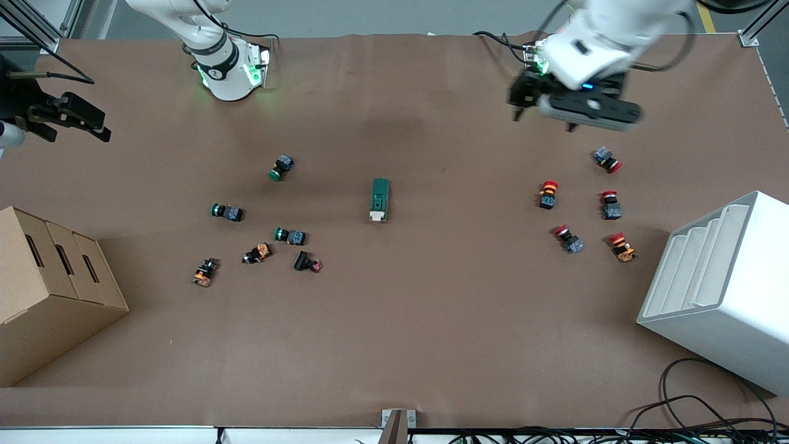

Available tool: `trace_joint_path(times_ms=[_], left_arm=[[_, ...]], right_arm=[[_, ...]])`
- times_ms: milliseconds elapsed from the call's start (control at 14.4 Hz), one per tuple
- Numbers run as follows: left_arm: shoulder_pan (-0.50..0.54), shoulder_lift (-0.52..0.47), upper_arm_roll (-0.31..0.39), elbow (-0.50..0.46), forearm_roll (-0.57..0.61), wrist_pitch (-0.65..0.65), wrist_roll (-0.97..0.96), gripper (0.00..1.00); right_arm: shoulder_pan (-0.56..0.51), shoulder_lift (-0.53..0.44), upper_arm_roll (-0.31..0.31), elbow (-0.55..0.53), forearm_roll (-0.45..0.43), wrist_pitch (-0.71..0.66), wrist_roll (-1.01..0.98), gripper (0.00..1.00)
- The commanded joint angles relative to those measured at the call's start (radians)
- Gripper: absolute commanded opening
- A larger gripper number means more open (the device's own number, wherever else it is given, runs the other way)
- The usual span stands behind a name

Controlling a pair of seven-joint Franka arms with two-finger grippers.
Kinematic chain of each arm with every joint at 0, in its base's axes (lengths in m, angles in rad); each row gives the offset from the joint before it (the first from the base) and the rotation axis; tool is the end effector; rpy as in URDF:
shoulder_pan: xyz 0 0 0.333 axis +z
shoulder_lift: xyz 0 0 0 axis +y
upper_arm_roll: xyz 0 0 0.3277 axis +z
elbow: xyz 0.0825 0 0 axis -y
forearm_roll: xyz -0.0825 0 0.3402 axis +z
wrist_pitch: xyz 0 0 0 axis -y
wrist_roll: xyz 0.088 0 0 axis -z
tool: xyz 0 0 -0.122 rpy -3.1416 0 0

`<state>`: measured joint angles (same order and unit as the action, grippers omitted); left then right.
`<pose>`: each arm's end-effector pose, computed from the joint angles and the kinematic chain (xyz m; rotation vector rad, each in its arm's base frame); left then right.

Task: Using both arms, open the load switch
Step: 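Move the left gripper over the green load switch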

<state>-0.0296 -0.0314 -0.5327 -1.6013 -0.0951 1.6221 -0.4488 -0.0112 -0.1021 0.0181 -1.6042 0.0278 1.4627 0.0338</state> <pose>0.4213 -0.2840 0.6268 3.0445 -0.1692 0.0054 0.4655 0.0074 0.6477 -3.1157 0.0383 0.0622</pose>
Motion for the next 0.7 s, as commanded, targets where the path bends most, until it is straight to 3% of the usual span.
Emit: trace_joint_path(times_ms=[0,70,278,487,626], left_arm=[[0.007,-0.021,-0.16,-0.109,0.092,0.134,-0.251,1.0],[0.005,-0.018,-0.221,-0.15,0.13,0.215,-0.363,1.0],[-0.015,0.028,-0.317,-0.242,0.243,0.417,-0.526,1.0],[-0.096,0.057,-0.329,-0.411,0.494,0.643,-0.716,1.0],[-0.143,0.114,-0.329,-0.471,0.695,0.726,-0.935,1.0]], right_arm=[[-0.006,-0.002,0.005,0.013,0.004,0.001,-0.009,1.0],[-0.006,-0.001,0.005,0.018,0.004,0.001,-0.009,1.0],[-0.01,0.012,0.005,0.026,0.003,0.004,-0.006,1.0],[-0.019,0.089,0.0,0.027,0.0,0.001,-0.008,1.0],[-0.044,0.14,-0.003,0.03,0.015,0.022,-0.009,1.0]])
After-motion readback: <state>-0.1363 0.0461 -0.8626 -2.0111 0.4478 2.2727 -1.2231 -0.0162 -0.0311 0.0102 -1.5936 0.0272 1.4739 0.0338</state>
